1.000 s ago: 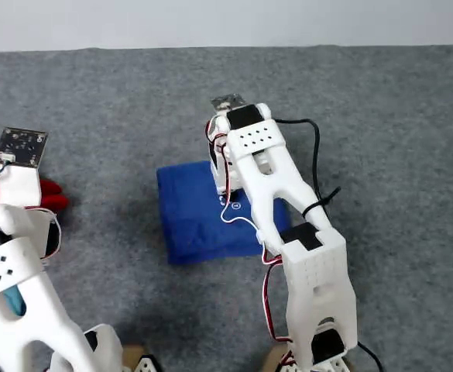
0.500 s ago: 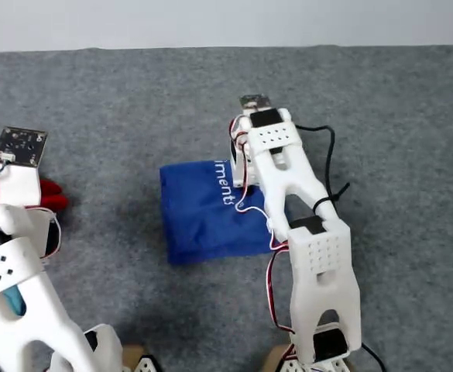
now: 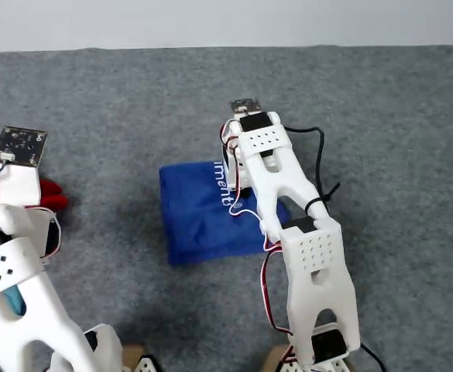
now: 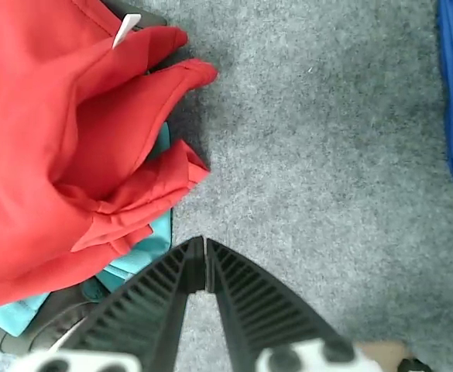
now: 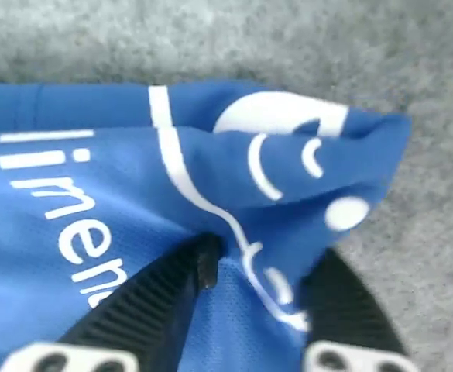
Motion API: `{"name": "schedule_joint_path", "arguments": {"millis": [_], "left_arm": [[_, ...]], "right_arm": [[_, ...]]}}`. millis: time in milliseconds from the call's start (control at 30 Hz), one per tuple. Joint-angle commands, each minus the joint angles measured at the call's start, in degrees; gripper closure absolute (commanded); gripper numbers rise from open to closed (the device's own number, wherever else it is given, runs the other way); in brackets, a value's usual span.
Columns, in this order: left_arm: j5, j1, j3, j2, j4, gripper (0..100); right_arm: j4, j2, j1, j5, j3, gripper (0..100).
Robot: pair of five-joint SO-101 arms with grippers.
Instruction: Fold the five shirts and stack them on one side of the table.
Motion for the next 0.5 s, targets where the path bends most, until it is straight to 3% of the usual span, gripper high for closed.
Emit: {"name": "schedule_joint_path", "arguments": {"millis": [0,200,467], "left_arm": [[-0.5,0.1,-0.3,-1.1,-1.1,99],[-0.5,0.1,-0.3,-1.1,-1.1,99],[-0.5,0.1,-3.2,-1.1,-0.6,99]], "right_arm": [[2.3,0.3,-1.5,5.5,-0.4,98.3],[8.4,-3.6,2.9,6.0,-0.6,98.9],[15.6,-16.1,16.4,19.3,-0.6,98.9]]}}
